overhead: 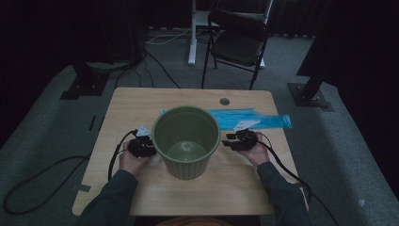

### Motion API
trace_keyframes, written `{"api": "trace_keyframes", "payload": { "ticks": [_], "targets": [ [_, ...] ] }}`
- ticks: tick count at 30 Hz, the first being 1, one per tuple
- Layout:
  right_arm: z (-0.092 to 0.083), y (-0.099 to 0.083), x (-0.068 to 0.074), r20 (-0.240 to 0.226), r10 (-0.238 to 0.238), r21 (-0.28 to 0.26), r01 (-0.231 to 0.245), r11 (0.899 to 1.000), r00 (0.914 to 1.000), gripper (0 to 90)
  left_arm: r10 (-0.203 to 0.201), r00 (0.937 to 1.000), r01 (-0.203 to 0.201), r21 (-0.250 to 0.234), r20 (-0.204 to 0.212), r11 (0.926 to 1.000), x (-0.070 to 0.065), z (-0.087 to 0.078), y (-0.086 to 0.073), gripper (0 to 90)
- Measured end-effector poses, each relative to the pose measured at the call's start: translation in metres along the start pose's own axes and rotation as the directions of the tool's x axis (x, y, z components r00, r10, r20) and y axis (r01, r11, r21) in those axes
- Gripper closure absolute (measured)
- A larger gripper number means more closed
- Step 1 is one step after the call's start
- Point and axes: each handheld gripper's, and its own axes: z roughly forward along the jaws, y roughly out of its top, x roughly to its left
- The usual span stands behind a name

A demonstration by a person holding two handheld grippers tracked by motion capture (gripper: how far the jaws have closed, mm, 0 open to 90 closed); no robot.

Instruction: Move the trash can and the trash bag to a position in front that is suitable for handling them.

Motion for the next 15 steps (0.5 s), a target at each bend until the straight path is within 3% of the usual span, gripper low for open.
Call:
{"api": "trace_keyframes", "payload": {
  "ticks": [5,10,15],
  "targets": [
    [0.001,-0.011,-0.023,0.084,0.021,0.05,-0.025,0.998,0.9962,58.1,-0.002,0.9997,0.003,0.015,-0.026,0.9999,0.003,0.003,-0.001,59.6],
    [0.007,-0.017,-0.041,0.127,0.044,0.083,-0.055,0.995,0.9909,58.6,-0.011,0.9989,0.012,0.031,-0.046,0.9994,0.007,0.005,-0.002,58.4],
    [0.011,-0.015,-0.059,0.201,0.057,0.108,-0.08,0.991,0.978,58.6,-0.013,0.998,0.016,0.051,-0.062,0.9985,0.011,0.008,-0.003,56.3]
  ]
}}
